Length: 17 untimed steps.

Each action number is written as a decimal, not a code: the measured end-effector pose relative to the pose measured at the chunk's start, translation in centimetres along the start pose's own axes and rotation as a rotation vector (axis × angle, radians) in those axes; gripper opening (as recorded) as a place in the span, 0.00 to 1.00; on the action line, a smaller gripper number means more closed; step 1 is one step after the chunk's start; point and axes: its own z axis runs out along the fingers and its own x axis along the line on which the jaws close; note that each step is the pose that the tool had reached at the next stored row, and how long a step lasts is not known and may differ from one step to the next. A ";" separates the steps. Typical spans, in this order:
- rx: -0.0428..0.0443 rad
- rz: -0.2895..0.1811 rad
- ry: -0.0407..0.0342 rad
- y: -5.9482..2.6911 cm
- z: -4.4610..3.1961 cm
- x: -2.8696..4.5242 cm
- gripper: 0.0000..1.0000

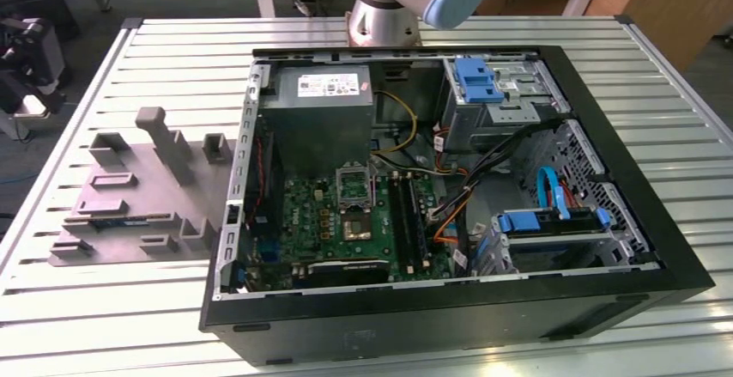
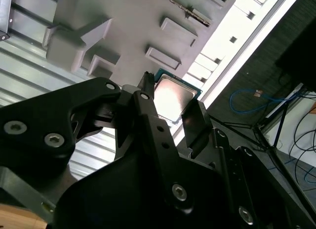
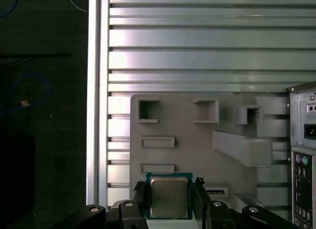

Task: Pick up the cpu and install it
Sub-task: 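Pick up the cpu and move it towards the insertion slot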

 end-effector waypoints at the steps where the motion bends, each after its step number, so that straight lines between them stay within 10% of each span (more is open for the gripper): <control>1: 0.0000 0.000 0.0000 0.00 0.00 -0.06 0.47; 17: 0.0000 0.000 0.0000 0.01 0.00 -0.91 0.47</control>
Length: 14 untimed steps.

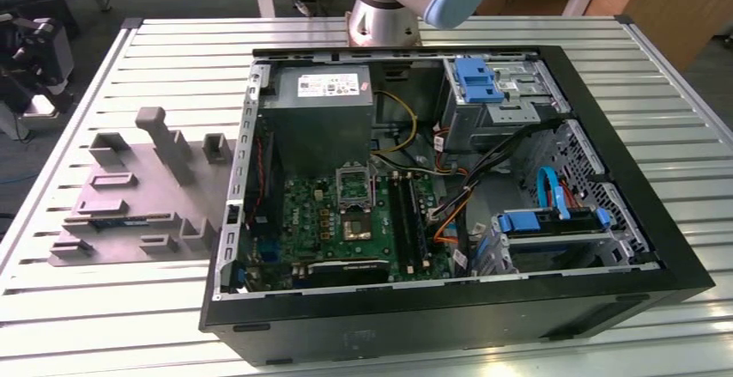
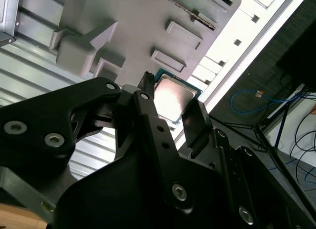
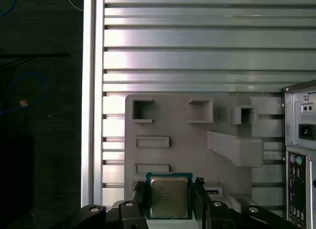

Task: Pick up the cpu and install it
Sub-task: 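Pick up the cpu and move it towards the insertion slot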

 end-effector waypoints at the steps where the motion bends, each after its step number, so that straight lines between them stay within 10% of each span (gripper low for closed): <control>1: 0.0000 0.000 -0.0001 0.00 0.00 -0.05 0.47; 14: 0.0000 0.000 0.0000 0.01 0.00 -0.67 0.47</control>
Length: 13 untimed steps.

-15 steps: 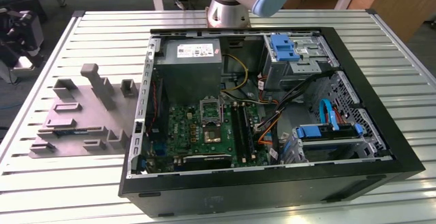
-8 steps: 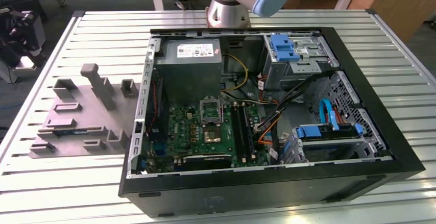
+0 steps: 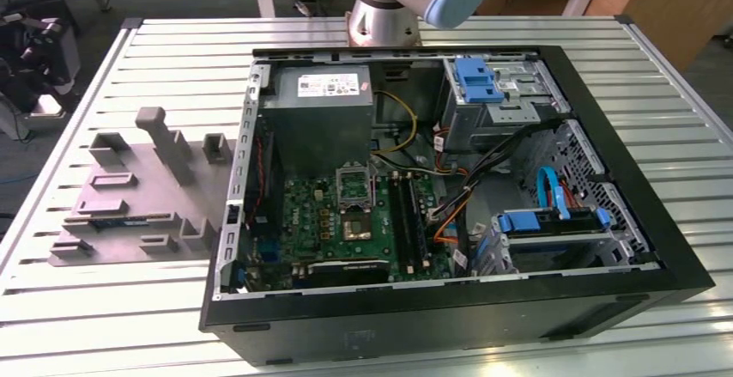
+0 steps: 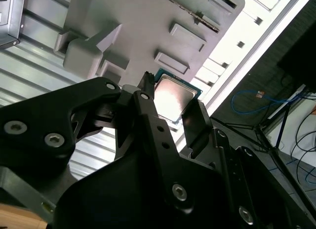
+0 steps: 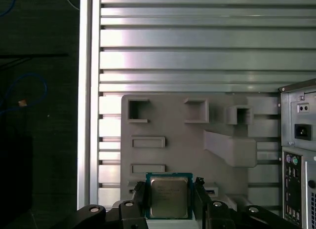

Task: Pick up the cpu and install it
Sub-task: 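Pick up the cpu and move it towards the insertion slot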

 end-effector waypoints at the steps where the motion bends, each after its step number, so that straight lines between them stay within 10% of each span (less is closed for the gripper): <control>1: 0.0000 0.000 0.0000 0.00 0.00 -0.04 0.47; 13: 0.0000 0.000 0.0000 0.01 0.00 -0.55 0.47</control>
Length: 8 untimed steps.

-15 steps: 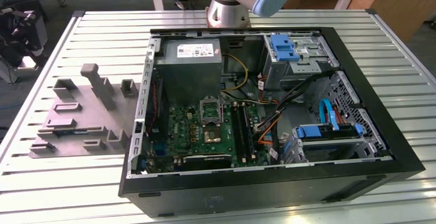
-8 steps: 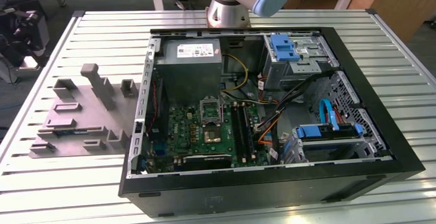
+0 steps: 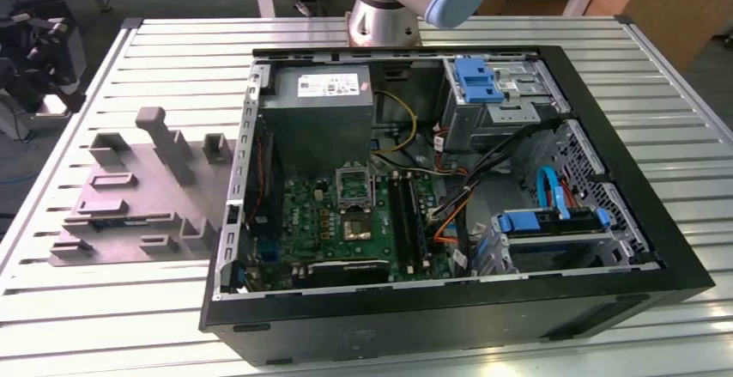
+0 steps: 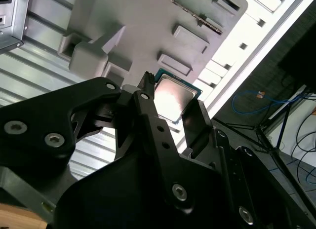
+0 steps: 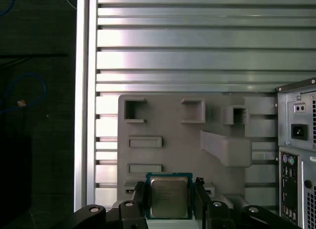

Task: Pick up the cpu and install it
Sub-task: 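Pick up the cpu and move it towards the insertion slot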

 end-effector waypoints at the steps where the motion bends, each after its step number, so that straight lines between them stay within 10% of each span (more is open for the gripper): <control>1: -0.0001 0.000 0.0000 0.00 0.00 -0.04 0.47; 8: -0.0001 0.000 -0.0001 0.01 0.01 -0.43 0.47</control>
